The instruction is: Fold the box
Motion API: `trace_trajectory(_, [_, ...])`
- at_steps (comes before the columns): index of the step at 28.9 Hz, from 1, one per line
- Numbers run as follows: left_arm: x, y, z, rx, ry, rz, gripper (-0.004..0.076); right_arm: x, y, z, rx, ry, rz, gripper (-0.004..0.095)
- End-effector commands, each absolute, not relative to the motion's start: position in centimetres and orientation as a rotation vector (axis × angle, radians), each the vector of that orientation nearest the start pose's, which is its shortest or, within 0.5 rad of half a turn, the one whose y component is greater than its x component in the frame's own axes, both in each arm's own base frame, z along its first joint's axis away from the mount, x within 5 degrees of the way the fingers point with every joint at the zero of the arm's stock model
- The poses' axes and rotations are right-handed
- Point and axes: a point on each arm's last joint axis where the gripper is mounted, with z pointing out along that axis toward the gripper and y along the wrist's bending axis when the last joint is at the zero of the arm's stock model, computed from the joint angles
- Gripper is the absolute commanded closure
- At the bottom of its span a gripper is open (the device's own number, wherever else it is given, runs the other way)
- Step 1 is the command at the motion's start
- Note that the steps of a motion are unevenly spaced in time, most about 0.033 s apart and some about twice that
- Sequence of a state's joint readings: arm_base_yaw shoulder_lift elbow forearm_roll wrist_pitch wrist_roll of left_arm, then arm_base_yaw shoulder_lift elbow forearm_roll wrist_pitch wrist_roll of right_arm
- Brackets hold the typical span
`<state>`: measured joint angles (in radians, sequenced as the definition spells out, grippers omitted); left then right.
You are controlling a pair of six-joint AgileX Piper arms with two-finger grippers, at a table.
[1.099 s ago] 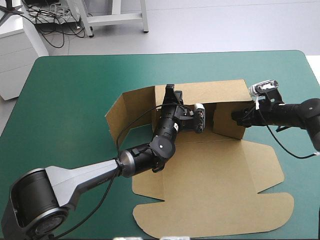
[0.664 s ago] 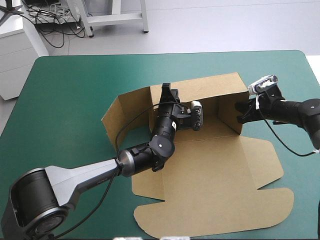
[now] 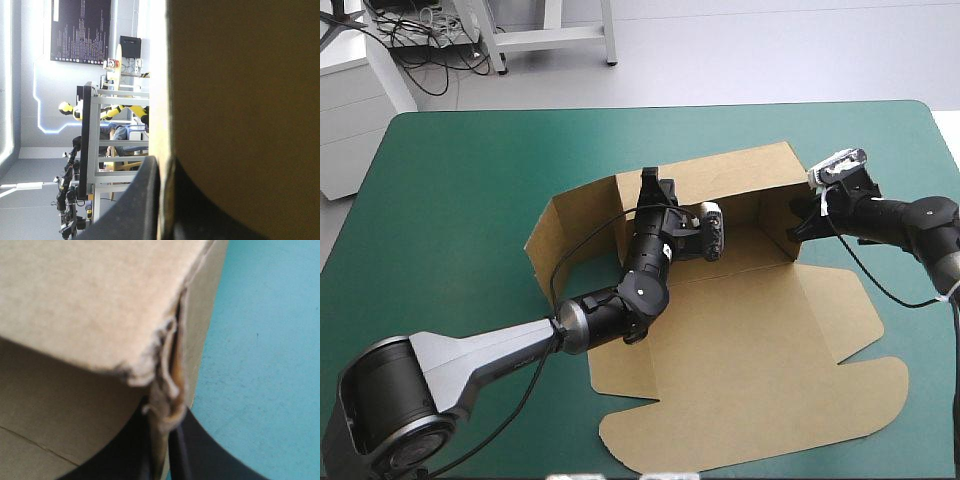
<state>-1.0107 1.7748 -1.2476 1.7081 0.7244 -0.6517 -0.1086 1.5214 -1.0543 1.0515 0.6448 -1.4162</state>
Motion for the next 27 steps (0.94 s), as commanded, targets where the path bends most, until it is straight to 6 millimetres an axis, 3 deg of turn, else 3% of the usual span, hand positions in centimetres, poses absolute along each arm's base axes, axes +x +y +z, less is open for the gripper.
trace_trajectory(1, [25.4,-30.8,31.2,1.310,1.191,0.707,0.0721,31.9,2.2,30.3,-0.686,2.045,0.369,0.0908])
trace_trajectory(4, [25.4,-30.8,31.2,1.310,1.191,0.707,0.0612,31.9,2.0,30.2,-0.652,2.069,0.371,0.0908])
trace_trajectory(8, [25.4,-30.8,31.2,1.293,1.206,0.689,0.0373,32.0,2.2,30.1,-0.634,2.083,0.347,0.0908])
trace_trajectory(12, [25.3,-30.9,31.1,1.285,1.219,0.640,0.0213,32.2,4.1,29.6,-0.684,2.103,0.276,0.0908])
trace_trajectory(20, [23.5,-32.1,31.4,1.307,1.177,0.598,0.0225,33.6,5.6,29.7,-0.501,2.133,0.212,0.0908])
trace_trajectory(27, [19.8,-31.9,35.1,1.193,1.127,0.602,0.0316,34.6,5.0,30.8,-0.412,2.186,0.159,0.0908])
